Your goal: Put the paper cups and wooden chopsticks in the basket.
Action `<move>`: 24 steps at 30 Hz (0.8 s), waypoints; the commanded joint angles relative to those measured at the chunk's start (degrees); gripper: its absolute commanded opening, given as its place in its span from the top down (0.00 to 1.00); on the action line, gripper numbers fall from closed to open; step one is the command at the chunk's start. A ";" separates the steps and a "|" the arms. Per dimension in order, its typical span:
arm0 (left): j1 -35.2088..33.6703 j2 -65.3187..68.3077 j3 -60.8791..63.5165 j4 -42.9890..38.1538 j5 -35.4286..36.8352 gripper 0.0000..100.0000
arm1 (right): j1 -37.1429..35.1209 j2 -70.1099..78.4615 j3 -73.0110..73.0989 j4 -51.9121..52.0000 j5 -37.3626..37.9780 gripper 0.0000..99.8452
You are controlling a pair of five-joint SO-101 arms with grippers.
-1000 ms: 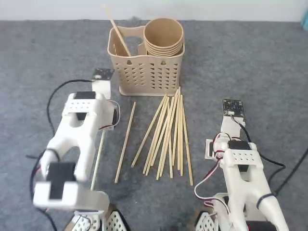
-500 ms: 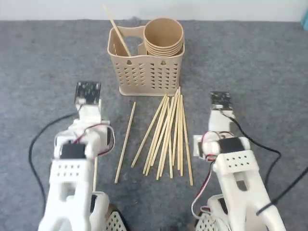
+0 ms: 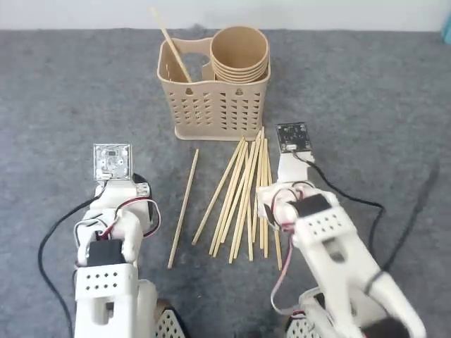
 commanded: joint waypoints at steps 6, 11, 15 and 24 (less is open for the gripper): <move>-0.44 -1.76 -0.22 -0.35 0.26 0.99 | 1.01 20.09 -14.24 -3.03 -0.62 0.90; -0.44 -1.85 -0.13 -0.44 0.09 0.99 | 3.82 25.63 -19.25 -3.21 -0.53 0.91; -0.35 -1.49 -0.04 -0.70 0.00 0.99 | 5.49 26.77 -20.84 -3.03 2.90 0.91; -0.35 -1.76 1.01 -2.81 0.00 0.99 | 6.81 27.03 -20.84 -3.56 4.13 0.91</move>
